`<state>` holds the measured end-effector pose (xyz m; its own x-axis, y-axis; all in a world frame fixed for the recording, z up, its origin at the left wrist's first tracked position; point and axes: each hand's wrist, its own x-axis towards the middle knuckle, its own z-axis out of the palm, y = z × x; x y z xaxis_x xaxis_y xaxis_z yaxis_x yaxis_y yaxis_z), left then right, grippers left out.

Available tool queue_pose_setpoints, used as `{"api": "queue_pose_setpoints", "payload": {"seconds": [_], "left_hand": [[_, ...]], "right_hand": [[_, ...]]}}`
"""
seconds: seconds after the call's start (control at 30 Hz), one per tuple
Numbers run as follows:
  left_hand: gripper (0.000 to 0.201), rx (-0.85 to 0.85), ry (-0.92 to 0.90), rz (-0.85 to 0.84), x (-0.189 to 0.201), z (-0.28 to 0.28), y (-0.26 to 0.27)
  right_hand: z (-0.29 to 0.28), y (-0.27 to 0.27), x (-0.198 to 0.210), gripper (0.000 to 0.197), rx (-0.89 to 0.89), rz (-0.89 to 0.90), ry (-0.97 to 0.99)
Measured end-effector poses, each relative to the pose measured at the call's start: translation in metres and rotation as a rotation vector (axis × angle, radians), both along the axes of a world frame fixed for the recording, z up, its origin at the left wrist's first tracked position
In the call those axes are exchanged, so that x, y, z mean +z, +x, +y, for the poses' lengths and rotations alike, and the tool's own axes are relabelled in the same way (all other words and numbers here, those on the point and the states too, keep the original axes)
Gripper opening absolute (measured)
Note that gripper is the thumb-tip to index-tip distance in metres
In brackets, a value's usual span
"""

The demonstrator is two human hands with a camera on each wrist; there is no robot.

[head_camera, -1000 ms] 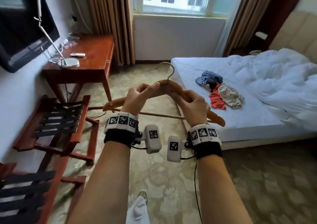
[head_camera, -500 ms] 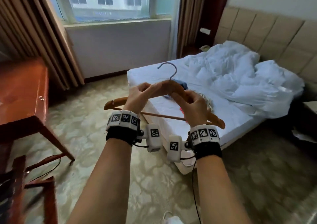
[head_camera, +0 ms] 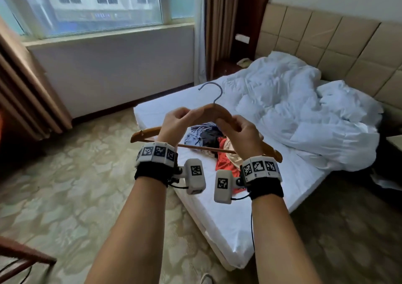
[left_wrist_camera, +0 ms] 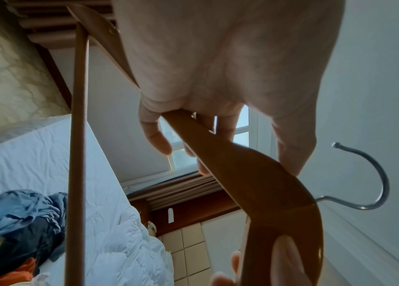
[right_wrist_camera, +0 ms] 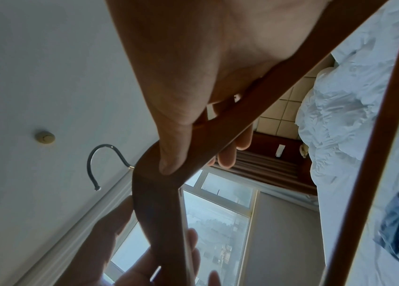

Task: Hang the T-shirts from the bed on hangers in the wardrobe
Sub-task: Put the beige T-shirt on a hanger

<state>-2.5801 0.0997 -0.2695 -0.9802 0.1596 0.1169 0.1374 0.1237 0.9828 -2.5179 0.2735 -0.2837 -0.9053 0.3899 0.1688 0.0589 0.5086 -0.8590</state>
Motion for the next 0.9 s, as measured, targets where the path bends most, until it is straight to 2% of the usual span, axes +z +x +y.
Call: {"api": "queue_pose_setpoints", "payload": {"seconds": [0.13,0.27,0.37,0.5,0.63,0.8,0.9], "left_hand": [[0.026,-0.041,0.021,-0.031,-0.002,0.029,-0.067],[0.038,-0.09,0.071,-0.062,-0.012,0.055,-0.13],[0.026,-0.129,0.078,-0.073,-0.021,0.073,-0.182],[0.023,-0.223,0.053,-0.061,-0.039,0.101,-0.256],[0.024,-0.32,0.031,-0.072,-0.055,0.13,-0.323],[0.026,-0.453,-0.021,-0.112,-0.072,0.174,-0.391],[0.025,-0.536,-0.06,-0.116,-0.083,0.202,-0.415]], "right_hand": [[0.028,-0.059,0.008,0.029,-0.003,-0.051,0.082],[0.05,-0.114,0.006,0.03,-0.024,-0.094,0.11],[0.062,-0.156,0.002,0.032,-0.065,-0.119,0.11],[0.083,-0.216,-0.018,0.032,-0.115,-0.154,0.063],[0.101,-0.27,-0.036,0.049,-0.157,-0.173,-0.016],[0.132,-0.319,-0.044,0.036,-0.278,-0.255,-0.084],[0.149,-0.335,-0.051,0.01,-0.301,-0.269,-0.146]]}}
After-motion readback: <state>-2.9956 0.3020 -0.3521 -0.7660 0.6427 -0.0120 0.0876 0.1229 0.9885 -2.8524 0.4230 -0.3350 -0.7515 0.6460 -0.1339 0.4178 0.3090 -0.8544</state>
